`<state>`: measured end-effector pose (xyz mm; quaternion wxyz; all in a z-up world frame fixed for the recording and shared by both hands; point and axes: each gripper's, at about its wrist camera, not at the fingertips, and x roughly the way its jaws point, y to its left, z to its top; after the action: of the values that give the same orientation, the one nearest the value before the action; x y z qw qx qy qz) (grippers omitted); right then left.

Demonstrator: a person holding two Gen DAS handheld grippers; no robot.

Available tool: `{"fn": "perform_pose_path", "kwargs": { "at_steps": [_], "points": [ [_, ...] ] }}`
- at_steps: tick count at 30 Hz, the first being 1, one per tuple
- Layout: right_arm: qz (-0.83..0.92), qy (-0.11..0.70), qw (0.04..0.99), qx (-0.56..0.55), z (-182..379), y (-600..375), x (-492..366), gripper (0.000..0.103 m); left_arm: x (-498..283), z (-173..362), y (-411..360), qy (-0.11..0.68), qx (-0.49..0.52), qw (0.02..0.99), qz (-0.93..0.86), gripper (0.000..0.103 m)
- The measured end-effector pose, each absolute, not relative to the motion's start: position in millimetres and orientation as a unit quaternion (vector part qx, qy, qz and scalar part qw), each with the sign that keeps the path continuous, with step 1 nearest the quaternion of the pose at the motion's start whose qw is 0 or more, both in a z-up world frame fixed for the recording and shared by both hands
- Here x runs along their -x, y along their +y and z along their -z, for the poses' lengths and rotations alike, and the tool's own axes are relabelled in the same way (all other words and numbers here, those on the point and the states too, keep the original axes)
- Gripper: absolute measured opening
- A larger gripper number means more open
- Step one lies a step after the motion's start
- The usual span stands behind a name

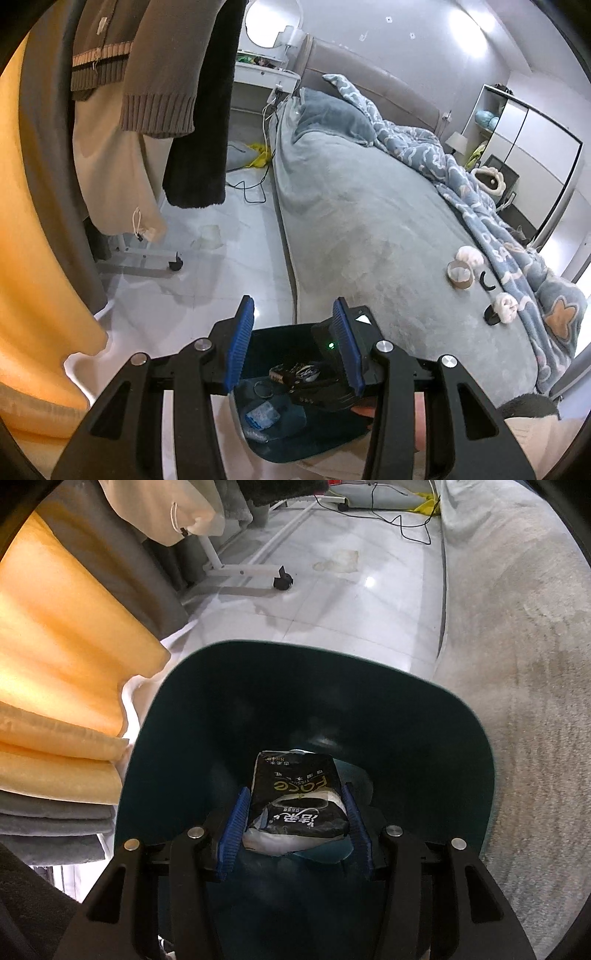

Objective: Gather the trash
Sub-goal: 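Carry the tissue pack over the bin and open the right tool, then grasp the white rolled towel with the right tool while the left tool grasps the brown tape core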

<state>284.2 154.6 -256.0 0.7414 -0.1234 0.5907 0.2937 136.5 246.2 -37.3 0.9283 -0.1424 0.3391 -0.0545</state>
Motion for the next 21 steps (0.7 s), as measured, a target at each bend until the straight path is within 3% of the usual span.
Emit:
{"fn": "perform_pose_path", "kwargs": {
  "at_steps": [2, 8, 14, 21],
  "points": [
    [-0.294, 0.590, 0.742, 0.124, 256.1, 156.6, -284.4, 0.069, -134.7, 33.9, 247.3, 0.332, 0.143, 0.931, 0.055, 0.046],
    [-0.295, 0.570, 0.758, 0.119, 233.4, 161.2, -282.5, 0.079, -133.6, 22.6, 246.7, 0.315, 0.152, 0.935, 0.060, 0.048],
    [-0.304, 0.535, 0.783, 0.095, 192.0, 154.6, -282.2, 0.080, -132.8, 9.7, 238.4, 0.293, 0.146, 0.943, 0.058, 0.051],
    [-0.303, 0.482, 0.817, 0.092, 133.2, 136.3, -273.1, 0.080, -138.1, 4.5, 229.3, 0.282, 0.150, 0.946, 0.050, 0.062]
  ]
}}
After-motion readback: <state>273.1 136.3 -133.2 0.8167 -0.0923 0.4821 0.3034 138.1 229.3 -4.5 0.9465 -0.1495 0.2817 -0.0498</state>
